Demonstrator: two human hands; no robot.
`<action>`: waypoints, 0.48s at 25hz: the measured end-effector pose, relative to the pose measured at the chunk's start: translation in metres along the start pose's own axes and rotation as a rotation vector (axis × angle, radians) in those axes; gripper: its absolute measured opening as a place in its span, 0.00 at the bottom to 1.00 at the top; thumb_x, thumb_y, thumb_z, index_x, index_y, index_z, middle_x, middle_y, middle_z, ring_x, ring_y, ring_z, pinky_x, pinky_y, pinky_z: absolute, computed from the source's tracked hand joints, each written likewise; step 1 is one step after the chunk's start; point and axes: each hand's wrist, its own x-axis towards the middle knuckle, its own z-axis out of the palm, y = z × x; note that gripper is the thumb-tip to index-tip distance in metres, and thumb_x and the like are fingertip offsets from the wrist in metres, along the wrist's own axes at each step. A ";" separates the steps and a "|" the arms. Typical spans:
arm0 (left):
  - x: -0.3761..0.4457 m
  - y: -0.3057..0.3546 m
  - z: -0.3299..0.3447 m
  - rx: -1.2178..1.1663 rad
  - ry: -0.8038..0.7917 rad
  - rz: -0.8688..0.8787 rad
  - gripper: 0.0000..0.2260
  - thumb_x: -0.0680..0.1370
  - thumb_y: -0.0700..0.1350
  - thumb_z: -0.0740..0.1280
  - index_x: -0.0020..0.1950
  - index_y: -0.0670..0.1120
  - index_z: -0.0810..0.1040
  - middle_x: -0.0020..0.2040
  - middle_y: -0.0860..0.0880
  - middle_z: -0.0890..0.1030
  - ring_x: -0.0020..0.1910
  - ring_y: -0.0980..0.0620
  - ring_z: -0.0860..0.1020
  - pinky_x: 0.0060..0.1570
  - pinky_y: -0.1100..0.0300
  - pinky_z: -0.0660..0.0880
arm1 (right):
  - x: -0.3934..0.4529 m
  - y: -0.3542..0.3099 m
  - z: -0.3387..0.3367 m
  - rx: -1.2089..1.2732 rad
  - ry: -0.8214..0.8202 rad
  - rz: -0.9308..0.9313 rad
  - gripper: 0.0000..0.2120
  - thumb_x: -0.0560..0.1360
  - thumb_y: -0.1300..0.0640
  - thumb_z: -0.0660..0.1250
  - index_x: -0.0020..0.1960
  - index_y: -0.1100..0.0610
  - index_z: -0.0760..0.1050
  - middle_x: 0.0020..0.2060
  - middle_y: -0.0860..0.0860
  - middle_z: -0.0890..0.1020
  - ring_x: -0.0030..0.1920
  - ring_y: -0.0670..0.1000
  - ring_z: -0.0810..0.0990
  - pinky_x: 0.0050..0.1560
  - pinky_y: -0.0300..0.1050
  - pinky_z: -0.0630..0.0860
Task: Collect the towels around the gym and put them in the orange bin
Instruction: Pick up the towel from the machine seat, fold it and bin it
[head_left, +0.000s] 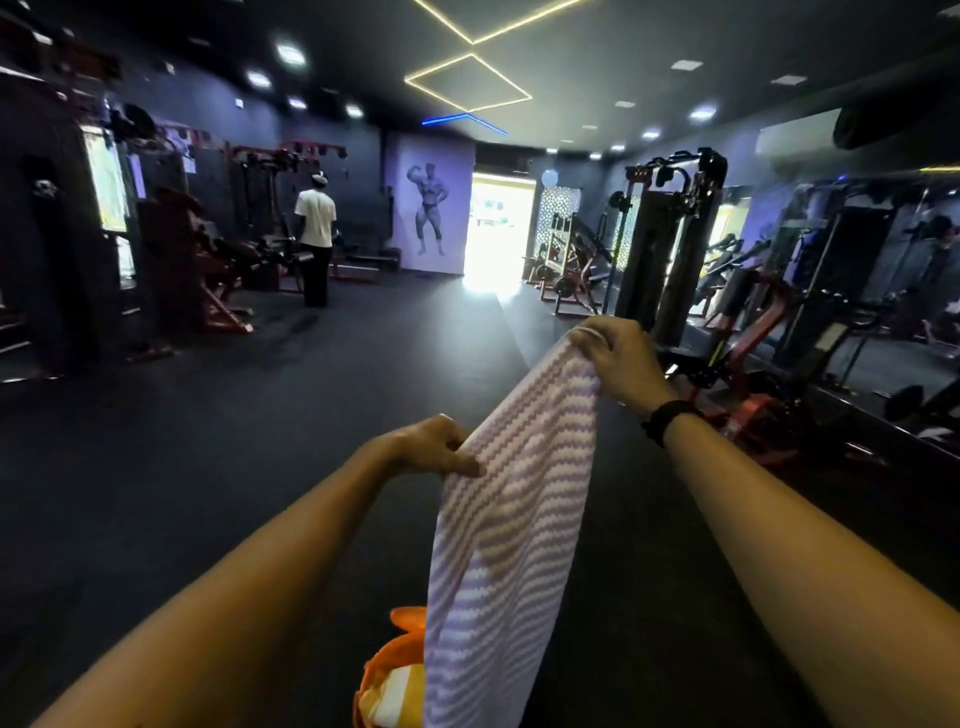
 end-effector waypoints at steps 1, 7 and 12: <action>0.013 -0.003 -0.002 -0.021 0.070 0.017 0.15 0.76 0.43 0.71 0.30 0.45 0.73 0.29 0.55 0.70 0.28 0.62 0.69 0.30 0.70 0.65 | 0.010 0.017 0.003 0.016 0.025 0.039 0.09 0.78 0.60 0.64 0.42 0.65 0.78 0.38 0.59 0.80 0.40 0.50 0.76 0.42 0.46 0.71; 0.110 0.027 -0.031 -0.097 0.456 0.172 0.16 0.76 0.43 0.70 0.33 0.50 0.67 0.31 0.54 0.67 0.32 0.61 0.66 0.33 0.63 0.63 | 0.062 0.049 0.049 0.105 -0.559 0.139 0.15 0.75 0.49 0.68 0.56 0.57 0.75 0.44 0.52 0.80 0.43 0.46 0.77 0.44 0.37 0.74; 0.149 0.002 -0.051 0.042 0.423 0.048 0.10 0.71 0.49 0.76 0.39 0.46 0.77 0.37 0.50 0.77 0.36 0.57 0.73 0.38 0.61 0.70 | 0.117 0.092 0.074 0.041 -0.482 -0.167 0.10 0.76 0.56 0.69 0.37 0.55 0.75 0.32 0.50 0.77 0.32 0.40 0.72 0.36 0.34 0.66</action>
